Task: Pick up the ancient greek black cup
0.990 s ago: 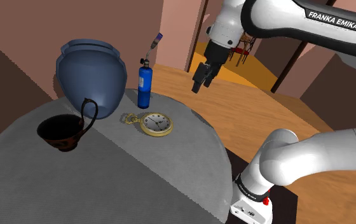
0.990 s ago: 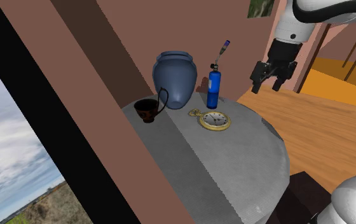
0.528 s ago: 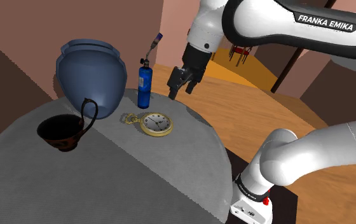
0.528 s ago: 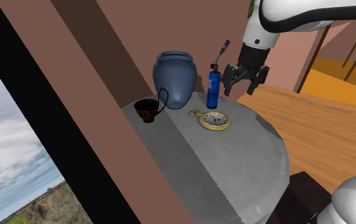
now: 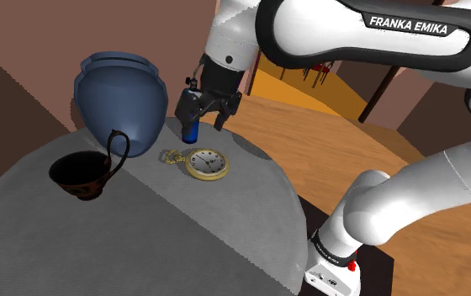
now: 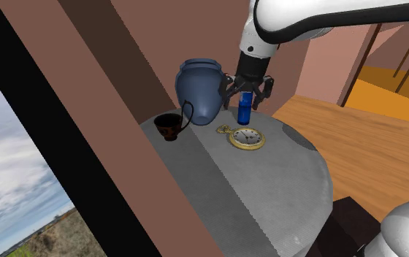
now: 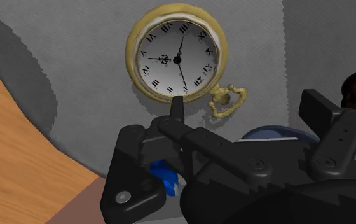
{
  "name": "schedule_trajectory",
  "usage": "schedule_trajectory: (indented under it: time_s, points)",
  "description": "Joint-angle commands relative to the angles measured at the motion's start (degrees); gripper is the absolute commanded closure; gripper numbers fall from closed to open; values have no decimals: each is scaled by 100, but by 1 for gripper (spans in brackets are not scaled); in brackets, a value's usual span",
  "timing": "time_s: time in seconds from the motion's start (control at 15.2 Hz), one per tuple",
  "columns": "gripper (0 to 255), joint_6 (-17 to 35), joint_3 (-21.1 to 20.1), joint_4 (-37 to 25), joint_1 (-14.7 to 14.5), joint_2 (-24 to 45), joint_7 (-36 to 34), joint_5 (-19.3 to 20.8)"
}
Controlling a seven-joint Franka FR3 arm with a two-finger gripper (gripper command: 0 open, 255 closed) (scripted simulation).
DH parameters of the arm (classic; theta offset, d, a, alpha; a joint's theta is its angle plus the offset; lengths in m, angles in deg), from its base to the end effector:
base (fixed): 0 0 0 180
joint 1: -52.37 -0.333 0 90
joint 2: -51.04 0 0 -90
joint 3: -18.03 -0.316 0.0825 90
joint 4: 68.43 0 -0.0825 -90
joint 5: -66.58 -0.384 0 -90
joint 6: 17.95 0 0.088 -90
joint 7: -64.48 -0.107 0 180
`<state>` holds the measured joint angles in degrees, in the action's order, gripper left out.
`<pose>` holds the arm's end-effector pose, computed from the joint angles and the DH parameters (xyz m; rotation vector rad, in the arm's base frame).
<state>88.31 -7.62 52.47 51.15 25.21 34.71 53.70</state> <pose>0.3762 0.2460 0.5904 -3.0299 0.1841 -0.1931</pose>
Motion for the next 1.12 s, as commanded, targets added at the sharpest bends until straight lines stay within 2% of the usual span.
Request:
schedule_trajectory:
  time_s: [0.0, 0.33, 0.53, 0.73, 1.06]
  points:
    - [0, 195, -299, -285, 57, 397, -423, 92]
    - [0, 439, -991, -1158, 178, 1413, -1511, 608]
    - [0, 488, -1374, -1802, 171, 2155, -2248, 1154]
    - [0, 430, -1615, -2462, 17, 2894, -2924, 1773]
    - [0, 819, -1578, -2060, 2, 2876, -2933, 1766]
